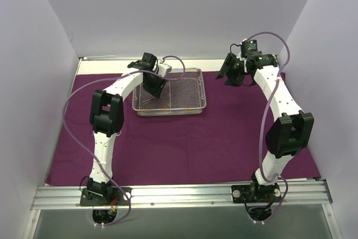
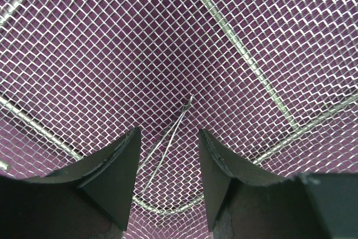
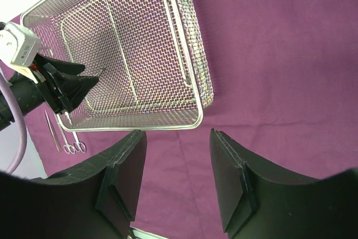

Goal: Open and lay out the surgical kit
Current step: Pick up the medical item from the container.

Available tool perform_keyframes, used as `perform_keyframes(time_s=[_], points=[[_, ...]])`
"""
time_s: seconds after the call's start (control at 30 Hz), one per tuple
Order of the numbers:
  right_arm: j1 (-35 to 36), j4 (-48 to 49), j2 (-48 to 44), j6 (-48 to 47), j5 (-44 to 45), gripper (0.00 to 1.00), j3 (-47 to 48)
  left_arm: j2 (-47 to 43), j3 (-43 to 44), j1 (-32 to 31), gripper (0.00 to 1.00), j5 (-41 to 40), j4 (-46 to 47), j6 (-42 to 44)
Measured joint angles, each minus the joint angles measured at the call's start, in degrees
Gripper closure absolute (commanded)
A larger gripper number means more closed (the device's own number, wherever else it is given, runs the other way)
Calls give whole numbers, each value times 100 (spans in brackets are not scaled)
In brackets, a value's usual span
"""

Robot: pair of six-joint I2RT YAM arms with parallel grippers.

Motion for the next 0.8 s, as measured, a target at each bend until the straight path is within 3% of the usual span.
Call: perform_keyframes(time_s=[0.8], points=[[-4,4,-9,-66,-2,51,-39,160,20,-2,49,-76,0,7]])
